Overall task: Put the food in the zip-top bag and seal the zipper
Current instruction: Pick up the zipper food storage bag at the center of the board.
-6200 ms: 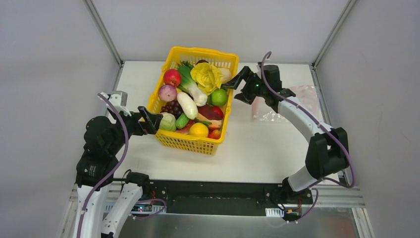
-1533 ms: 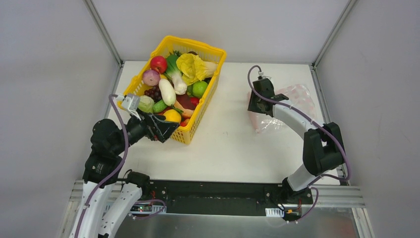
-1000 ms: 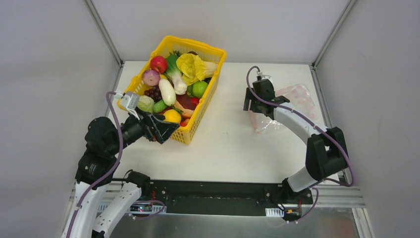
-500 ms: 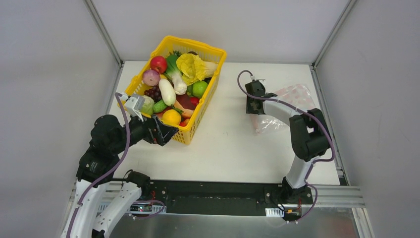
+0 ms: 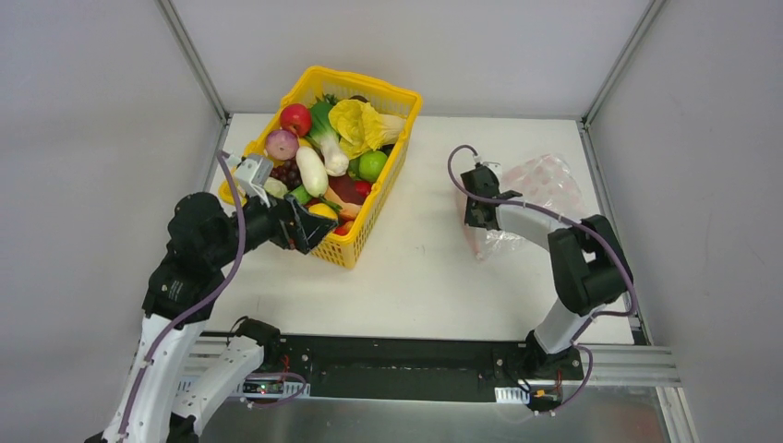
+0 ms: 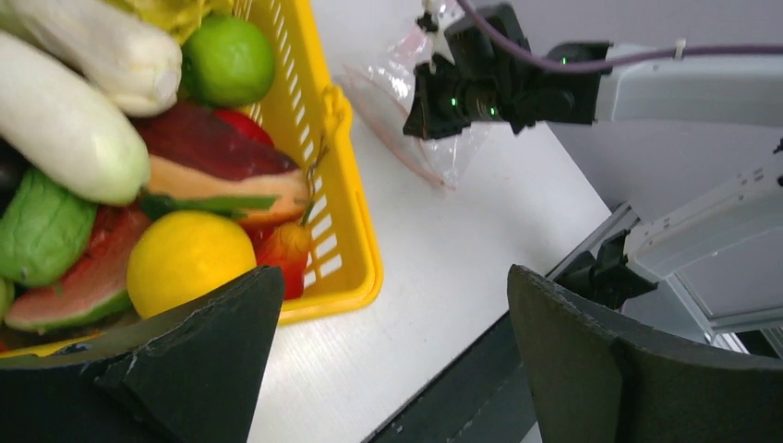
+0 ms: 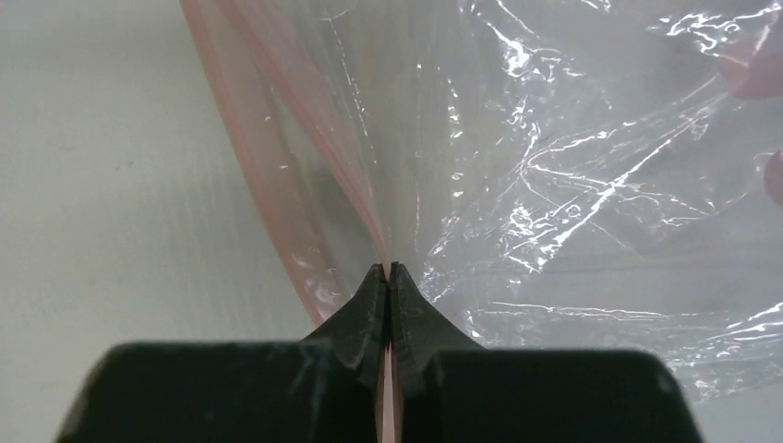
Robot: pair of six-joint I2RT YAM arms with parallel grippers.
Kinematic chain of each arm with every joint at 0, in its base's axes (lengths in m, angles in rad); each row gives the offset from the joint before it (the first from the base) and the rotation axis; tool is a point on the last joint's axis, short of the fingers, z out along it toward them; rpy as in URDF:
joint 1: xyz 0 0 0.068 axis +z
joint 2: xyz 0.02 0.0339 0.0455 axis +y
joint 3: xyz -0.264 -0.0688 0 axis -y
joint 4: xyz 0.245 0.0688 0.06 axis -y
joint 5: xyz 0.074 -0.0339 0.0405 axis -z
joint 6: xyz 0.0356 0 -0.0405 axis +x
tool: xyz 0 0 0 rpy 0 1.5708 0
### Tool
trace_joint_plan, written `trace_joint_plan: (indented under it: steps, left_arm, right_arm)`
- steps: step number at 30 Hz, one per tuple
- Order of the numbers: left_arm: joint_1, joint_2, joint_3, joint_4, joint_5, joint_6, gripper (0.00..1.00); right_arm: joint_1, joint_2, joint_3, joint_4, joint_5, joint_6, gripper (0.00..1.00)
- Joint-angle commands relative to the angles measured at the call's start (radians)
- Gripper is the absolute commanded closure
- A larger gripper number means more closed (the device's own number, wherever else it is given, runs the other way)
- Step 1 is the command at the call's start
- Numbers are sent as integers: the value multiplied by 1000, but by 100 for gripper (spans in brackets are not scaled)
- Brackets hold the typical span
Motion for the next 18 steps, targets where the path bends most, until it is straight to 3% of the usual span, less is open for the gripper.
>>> trace_joint_plan:
  steps: [1,3,6,12,18]
  left_arm:
    - [-56,105,97,79,21,28,16]
    - [-155,118,106,80,-99,69,18]
    - [-302,176,150,50,-223,101,6]
    - [-615,371,289,-69,-569,158,5]
    - [-805,409,189,173,-724,80,8]
  right_arm:
    - [46,-133,-72,58,-90,82,100]
    - [69,-167,-96,56,-108,102,100]
    - [94,-226,-137,77,-149,143,100]
    - [104,-366,-247,136,-258,218,100]
    - [104,-496,-281,106,-332,236,100]
